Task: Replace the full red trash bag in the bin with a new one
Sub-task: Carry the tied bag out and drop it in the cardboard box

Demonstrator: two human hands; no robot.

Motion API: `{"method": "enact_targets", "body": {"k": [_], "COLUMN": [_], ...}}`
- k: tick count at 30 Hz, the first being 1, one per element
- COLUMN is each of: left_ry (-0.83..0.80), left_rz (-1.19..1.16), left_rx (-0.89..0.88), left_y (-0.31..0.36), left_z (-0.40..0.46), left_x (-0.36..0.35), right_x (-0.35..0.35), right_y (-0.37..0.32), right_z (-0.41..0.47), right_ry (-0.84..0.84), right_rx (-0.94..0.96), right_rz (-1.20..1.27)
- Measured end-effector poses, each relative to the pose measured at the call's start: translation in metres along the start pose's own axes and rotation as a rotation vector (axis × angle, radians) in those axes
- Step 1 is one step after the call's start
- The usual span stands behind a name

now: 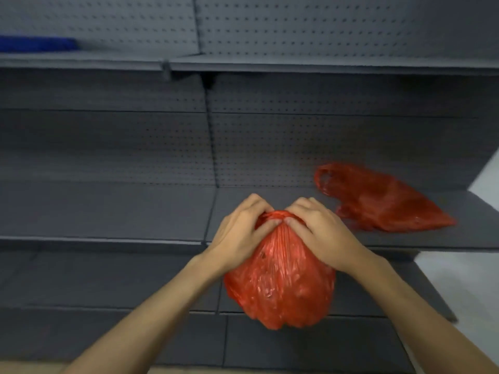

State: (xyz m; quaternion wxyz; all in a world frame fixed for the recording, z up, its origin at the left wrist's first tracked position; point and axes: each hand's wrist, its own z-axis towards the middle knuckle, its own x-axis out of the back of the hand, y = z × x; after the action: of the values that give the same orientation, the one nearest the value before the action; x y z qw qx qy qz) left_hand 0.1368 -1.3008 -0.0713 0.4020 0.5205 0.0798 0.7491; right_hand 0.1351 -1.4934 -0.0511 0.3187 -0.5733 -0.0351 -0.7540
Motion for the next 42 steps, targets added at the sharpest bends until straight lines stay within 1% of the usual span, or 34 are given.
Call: {"method": "enact_targets", "body": {"k": [4,6,11,19,26,34,42], "left_ry": [0.108,0.138,0.276,0.459,0.567,0.686,0.845], "left_rz": [0.106,0.149,0.276,0.423,0.530,0.591,0.492], "left_rx": [0.130,0.180,0.351,0.592,0.774,0.956,1.145], "left_y": [-0.060,-0.080,-0.135,-0.195,-0.244,-0.304,-0.364], "left_z": [-0.068,-0.095,-0.185,-0.306,-0.375,-0.411,-0.476], "left_x": [0.096,0.130,0.234,0.358,0.438,0.511,0.564], "right_x": [-0.050,-0.070,-0.128,-0.209,-0.276,-0.342,-0.412], "right_y": [-0.108,-0.149,-0.283,-0.462,-0.579,-0.687,-0.797], "right_z": [0.051,0.068,0.110,0.160,0.210,0.276,0.301], "right_ry": [-0.065,-0.078,-0.122,-0.215,-0.315,-0.401,-0.518], "right_rx": [0.148,0.207,0.386,0.663,0.894,1.099,1.230], "right_rz": [0.078,0.113,0.196,0.280,0.364,0.491,0.538]}}
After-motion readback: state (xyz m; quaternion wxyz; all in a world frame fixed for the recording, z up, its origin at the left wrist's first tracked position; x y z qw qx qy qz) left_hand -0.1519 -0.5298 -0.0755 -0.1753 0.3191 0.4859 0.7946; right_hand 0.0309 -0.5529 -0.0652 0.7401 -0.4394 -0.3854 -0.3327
